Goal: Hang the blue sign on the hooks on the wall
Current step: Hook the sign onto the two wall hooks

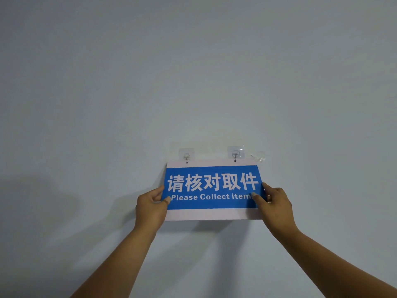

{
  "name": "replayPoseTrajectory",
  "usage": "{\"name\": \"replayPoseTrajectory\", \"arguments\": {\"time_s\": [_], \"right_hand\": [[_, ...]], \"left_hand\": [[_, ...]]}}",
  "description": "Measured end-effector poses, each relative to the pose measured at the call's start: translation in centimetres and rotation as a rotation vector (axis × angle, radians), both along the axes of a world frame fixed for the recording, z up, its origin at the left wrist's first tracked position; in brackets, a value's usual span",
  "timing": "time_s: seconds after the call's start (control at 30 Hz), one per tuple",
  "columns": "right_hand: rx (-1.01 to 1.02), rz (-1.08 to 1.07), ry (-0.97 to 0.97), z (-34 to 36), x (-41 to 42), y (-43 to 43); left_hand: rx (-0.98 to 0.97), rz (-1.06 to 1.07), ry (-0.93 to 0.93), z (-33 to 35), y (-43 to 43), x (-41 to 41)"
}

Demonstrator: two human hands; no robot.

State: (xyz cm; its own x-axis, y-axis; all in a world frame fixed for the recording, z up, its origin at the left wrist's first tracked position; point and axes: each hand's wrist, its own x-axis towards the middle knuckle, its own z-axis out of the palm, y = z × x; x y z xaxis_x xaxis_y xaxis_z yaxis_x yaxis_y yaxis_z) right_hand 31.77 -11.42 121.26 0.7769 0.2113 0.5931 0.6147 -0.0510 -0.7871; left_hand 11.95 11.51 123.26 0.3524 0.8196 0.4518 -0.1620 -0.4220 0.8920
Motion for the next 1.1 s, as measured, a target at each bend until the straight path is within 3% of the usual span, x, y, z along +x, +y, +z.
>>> {"name": "replayPoseTrajectory", "arguments": {"time_s": [0.23, 0.37, 0.57, 1.1], "right_hand": [[-0.050, 0.007, -0.001, -0.3, 0.4, -0.3], [-0.147, 0.002, 0.058, -0.7, 1.4, 0.0], [-0.122, 0.056, 0.209, 1.4, 3.5, 0.3], [-0.087, 0.057, 0.242, 2.3, 3.3, 2.7]], "left_hand": [[-0.019, 0.084, -0.024, -1.8, -0.8, 1.2], [-0.029, 0.174, 0.072, -2.3, -1.5, 2.7], [-0.103, 0.136, 0.210, -0.5, -0.4, 4.4], [-0.045, 0.001, 0.127, 0.5, 1.8, 5.3]]}}
